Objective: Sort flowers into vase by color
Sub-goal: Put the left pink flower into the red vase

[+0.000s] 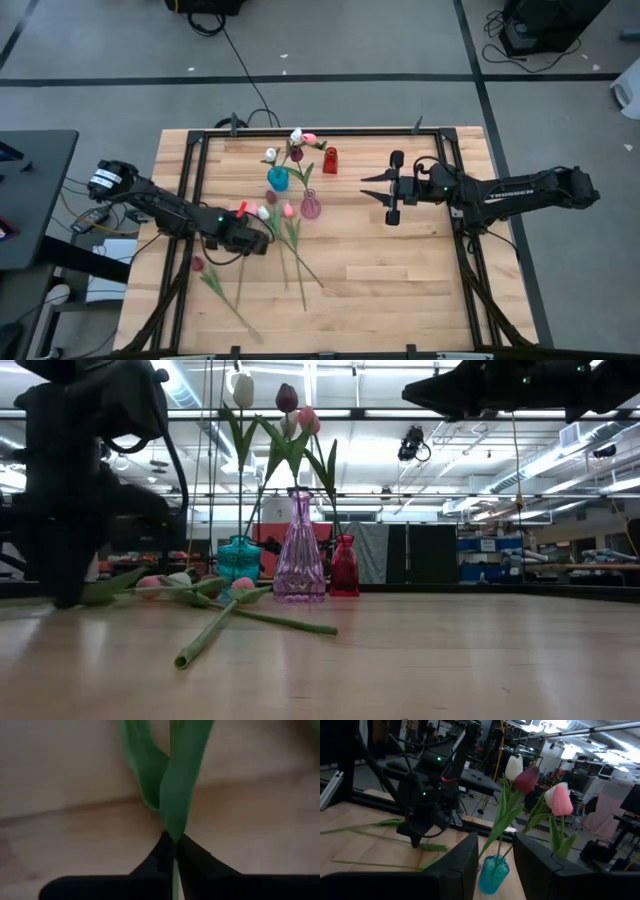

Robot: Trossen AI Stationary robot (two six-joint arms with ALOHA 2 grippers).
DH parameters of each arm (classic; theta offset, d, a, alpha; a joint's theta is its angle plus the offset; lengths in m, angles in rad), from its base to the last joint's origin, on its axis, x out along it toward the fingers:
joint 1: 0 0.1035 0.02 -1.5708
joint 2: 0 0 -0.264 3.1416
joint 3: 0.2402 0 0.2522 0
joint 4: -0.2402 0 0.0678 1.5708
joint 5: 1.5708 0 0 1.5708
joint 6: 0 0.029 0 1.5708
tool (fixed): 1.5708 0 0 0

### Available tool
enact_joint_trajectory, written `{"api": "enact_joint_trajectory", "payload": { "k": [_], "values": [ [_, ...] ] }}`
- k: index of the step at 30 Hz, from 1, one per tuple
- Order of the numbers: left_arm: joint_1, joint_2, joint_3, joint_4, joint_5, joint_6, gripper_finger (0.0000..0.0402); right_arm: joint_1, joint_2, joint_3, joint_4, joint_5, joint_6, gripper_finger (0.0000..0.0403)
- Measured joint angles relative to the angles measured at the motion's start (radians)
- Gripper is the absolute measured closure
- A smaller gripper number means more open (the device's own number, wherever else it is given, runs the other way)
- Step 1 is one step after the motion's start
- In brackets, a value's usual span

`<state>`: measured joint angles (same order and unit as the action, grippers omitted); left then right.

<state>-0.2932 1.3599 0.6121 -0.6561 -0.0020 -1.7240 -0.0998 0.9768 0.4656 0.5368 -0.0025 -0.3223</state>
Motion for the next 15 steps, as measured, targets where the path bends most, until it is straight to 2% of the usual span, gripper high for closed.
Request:
{"api": "enact_joint_trajectory", "payload": {
  "k": [5,8,11,15],
  "values": [
    [-0.001,0.001,0.045,-0.082,0.119,0.149,0.0385,0.0,0.0,0.0,-0.022,0.0,0.009,0.027],
    [-0.009,0.001,0.098,-0.147,0.104,0.191,0.0393,0.0,0.0,0.0,-0.029,0.0,0.01,0.027],
    [-0.023,0.001,0.187,-0.228,0.048,0.27,0.0392,0.0,0.0,0.0,-0.037,0.009,0.014,0.027],
    [-0.023,0.001,0.317,-0.323,0.033,0.385,0.0387,0.0,0.0,0.0,-0.045,0.032,0.015,0.027]
  ]
}}
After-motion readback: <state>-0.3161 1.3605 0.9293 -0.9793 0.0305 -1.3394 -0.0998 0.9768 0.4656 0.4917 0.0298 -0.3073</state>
